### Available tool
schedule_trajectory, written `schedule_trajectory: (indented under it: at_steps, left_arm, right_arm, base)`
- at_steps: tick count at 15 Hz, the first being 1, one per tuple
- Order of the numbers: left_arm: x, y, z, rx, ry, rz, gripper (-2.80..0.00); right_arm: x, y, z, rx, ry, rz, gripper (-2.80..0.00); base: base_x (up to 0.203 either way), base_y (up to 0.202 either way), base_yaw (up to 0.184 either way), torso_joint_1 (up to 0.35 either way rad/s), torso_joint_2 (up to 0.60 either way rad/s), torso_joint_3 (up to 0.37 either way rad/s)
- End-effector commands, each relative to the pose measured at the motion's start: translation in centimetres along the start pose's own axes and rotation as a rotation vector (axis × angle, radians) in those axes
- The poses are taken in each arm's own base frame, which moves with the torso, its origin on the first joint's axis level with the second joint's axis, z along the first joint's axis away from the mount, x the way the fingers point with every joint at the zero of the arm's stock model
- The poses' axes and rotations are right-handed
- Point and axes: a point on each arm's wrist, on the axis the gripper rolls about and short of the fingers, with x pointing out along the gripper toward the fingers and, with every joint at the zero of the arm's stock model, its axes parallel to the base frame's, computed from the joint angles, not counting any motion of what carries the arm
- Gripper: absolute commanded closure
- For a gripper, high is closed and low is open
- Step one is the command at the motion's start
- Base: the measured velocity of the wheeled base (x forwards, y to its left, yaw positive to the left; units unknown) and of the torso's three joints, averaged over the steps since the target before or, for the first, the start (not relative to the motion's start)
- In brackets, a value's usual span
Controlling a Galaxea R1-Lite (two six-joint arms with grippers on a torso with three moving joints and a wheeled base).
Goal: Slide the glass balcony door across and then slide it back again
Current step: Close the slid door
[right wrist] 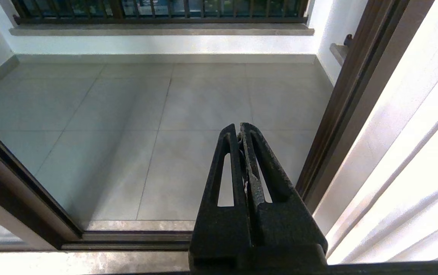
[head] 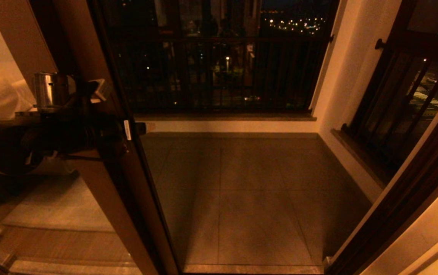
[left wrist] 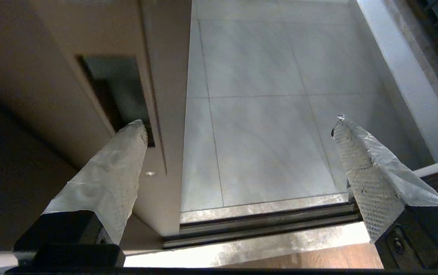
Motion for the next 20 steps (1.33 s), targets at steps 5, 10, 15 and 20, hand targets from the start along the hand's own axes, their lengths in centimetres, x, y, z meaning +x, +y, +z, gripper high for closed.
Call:
schedule_trajectory:
  at_steps: [5,10,15,20]
  left_arm:
    - [1.9,0.2,-0.5,0.004,0.023,0.006,-2.80]
    - [2.0,-0.1,-0.6,0.004,0.021,-0.003,-2.80]
    - [3.1,-0.9,-0.6,0.020,-0.065,-0.028,-2.80]
    - [2.4,-1.6,0.0,0.025,-0.088,-0.043,-2.80]
  right_arm:
    - [0.0,0.0,0.0,-0.001,0.001,0.001,0.00]
    - [0.0,0.0,0.0,-0.001,0.001,0.001,0.00]
    - [0.0,0.0,0.0,-0.001,0.001,0.001,0.00]
    - [0.0,0.0,0.0,-0.001,0.001,0.001,0.00]
  base:
    - [0.000,0.000,0.000,0.000,0.00,0.000]
    - [0.000,0.000,0.000,0.000,0.00,0.000]
    - [0.000,0.000,0.000,0.000,0.00,0.000]
    - [0.000,0.000,0.000,0.000,0.00,0.000]
